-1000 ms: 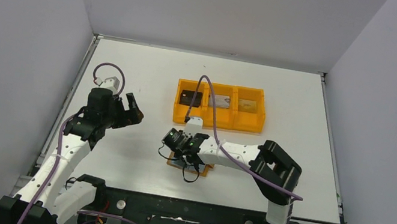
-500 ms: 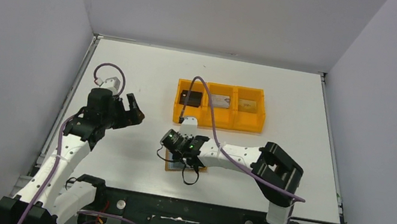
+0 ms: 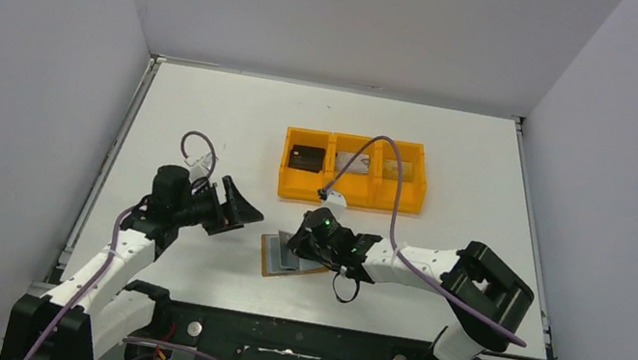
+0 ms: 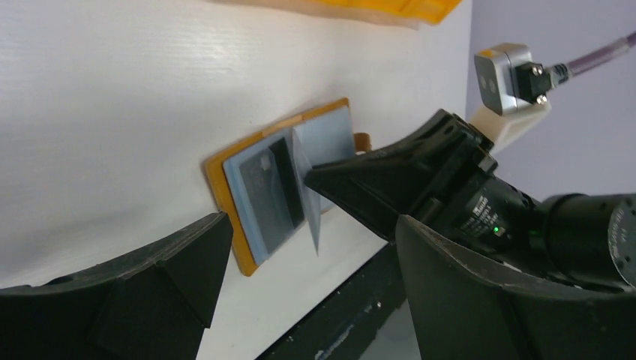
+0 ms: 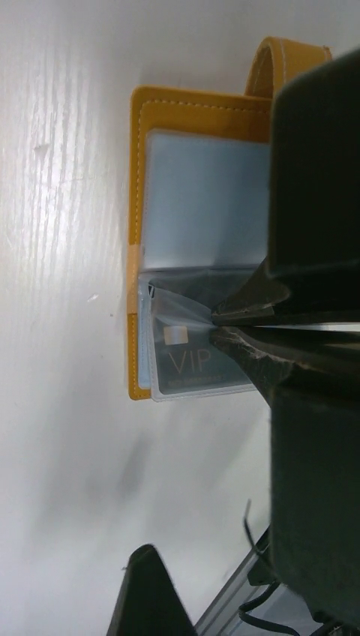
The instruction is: Take the credit cards out of the card holder
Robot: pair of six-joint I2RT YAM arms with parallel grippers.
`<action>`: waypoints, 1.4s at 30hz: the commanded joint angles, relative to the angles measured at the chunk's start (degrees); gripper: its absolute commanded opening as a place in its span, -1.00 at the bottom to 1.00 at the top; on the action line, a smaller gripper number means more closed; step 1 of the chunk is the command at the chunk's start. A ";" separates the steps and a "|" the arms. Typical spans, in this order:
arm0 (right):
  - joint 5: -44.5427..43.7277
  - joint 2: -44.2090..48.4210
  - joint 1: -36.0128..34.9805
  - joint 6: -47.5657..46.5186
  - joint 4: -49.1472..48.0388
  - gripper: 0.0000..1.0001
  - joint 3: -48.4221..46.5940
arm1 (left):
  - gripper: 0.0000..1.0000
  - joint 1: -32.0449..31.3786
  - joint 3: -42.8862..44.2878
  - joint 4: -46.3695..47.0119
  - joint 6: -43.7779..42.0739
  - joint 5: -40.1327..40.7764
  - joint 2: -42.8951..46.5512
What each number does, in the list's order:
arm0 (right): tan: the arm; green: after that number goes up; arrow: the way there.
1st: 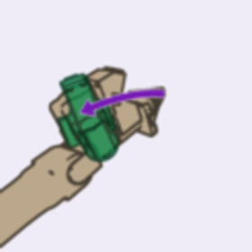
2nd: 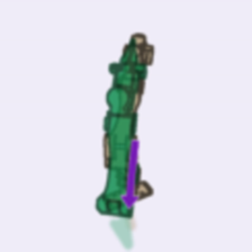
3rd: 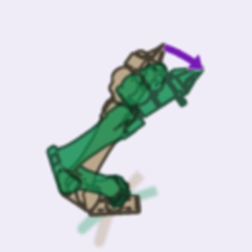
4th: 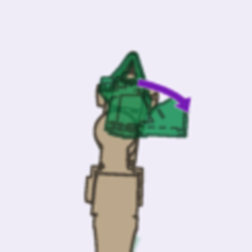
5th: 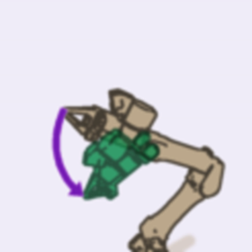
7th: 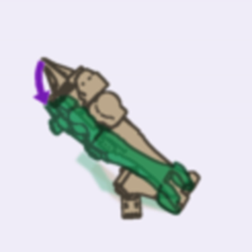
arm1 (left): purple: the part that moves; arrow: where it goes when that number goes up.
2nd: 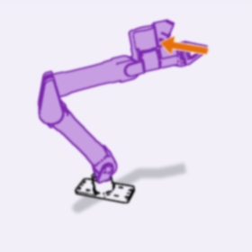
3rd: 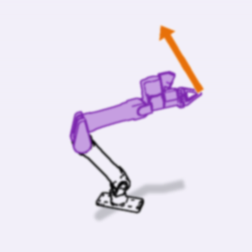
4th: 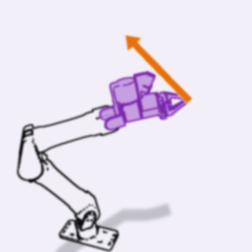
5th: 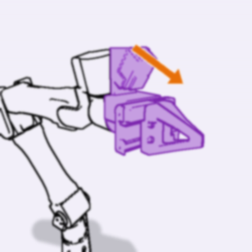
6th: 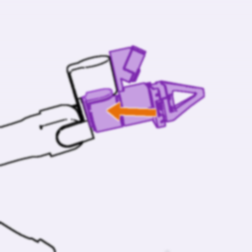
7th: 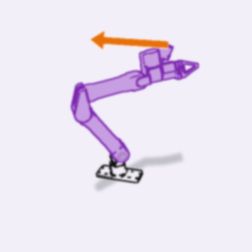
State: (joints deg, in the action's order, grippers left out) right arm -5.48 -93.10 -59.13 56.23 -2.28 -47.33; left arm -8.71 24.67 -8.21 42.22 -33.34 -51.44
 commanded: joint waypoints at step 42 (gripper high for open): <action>8.84 4.83 5.67 9.07 -25.09 -0.93 14.59 | 0.09 -22.01 -4.60 39.34 15.05 -2.10 -26.67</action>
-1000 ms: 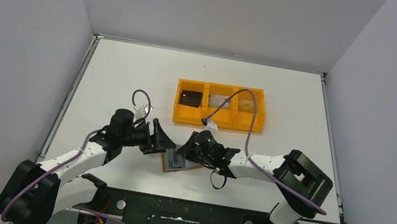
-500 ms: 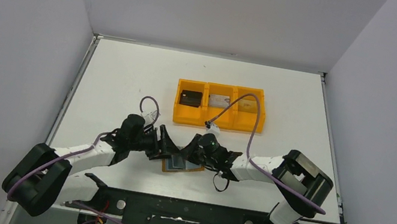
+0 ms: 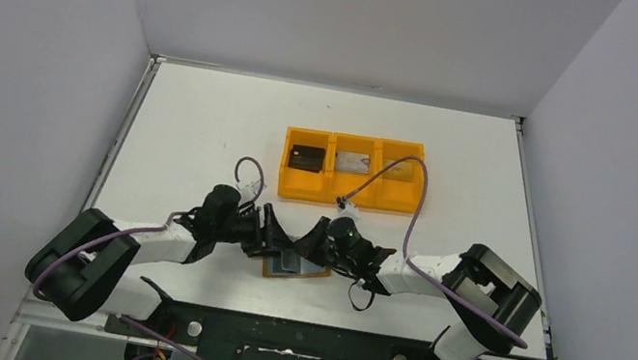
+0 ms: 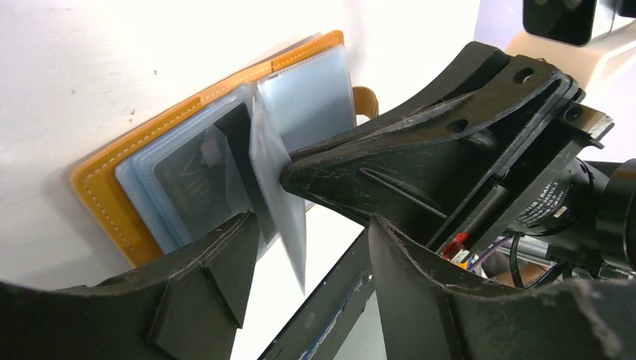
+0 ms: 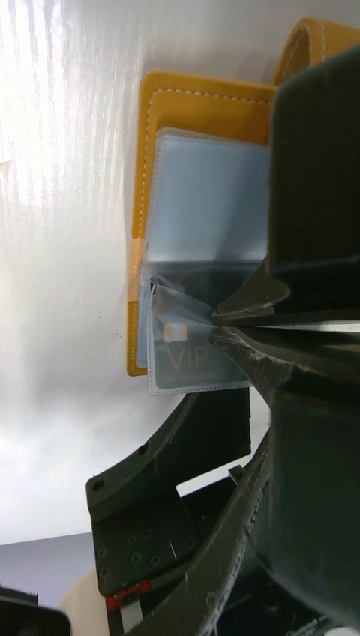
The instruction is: Take the credit cards out of the card holder
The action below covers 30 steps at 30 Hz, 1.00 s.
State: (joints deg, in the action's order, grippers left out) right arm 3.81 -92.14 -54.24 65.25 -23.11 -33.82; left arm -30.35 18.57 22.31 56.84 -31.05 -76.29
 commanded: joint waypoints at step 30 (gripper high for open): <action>-16.90 29.88 1.59 -4.31 26.22 -0.34 4.02 | -0.19 -6.29 14.39 -7.62 -8.57 8.10 -1.17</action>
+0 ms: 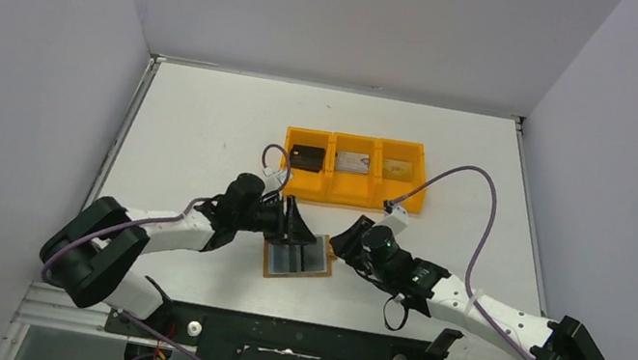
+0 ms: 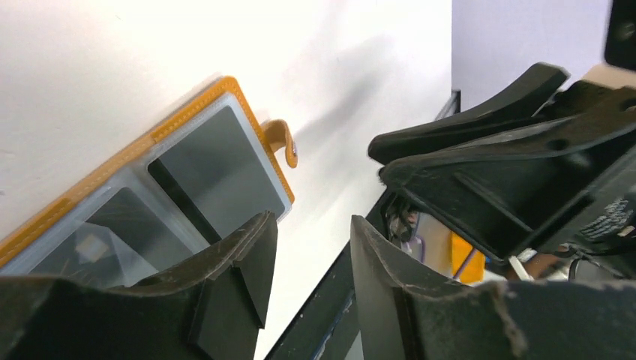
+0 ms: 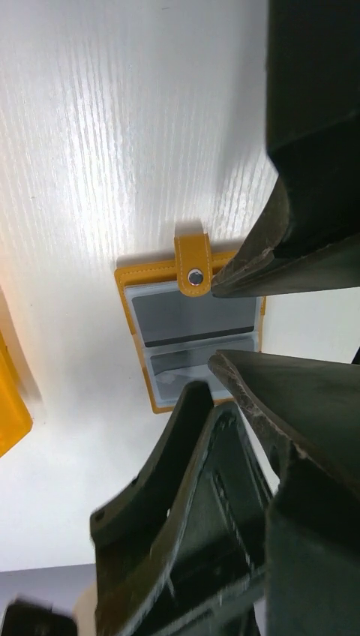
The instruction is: Take the credit cards out of the card holder
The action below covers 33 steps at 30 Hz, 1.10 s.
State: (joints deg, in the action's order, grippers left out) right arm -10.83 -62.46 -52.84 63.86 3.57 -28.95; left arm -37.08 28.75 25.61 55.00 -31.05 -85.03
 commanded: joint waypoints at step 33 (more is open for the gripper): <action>6.64 -23.67 -0.66 -10.15 3.62 -0.48 -11.89 | -0.04 0.70 5.33 -16.71 -8.18 7.29 5.67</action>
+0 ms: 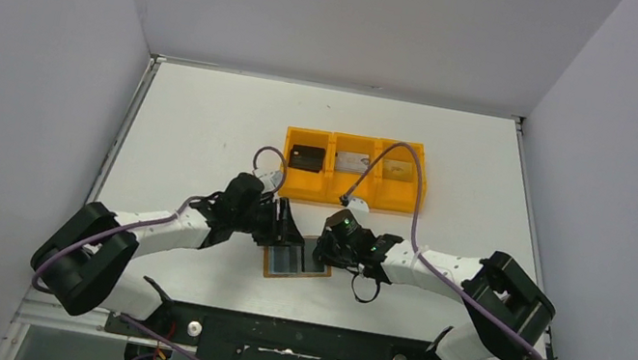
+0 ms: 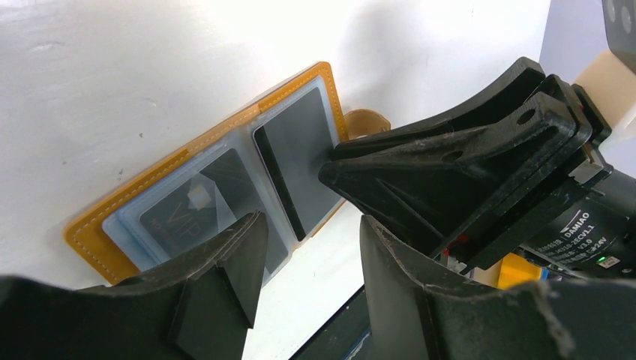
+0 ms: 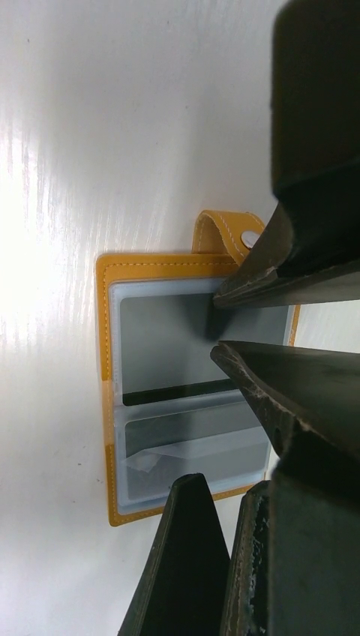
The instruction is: Take the credit cards out of the card holder
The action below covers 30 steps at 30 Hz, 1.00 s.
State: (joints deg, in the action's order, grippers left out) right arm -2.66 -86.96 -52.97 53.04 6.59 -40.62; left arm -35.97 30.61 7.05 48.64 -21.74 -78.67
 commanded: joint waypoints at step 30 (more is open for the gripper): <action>-5.67 1.76 -0.28 6.54 2.90 -0.46 2.56 | -0.11 -6.95 7.71 -9.52 -1.31 11.58 -12.54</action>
State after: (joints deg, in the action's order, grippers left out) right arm -5.15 -85.60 -52.97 61.93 3.49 -37.58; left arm -42.52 38.59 1.93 47.90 -13.89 -89.71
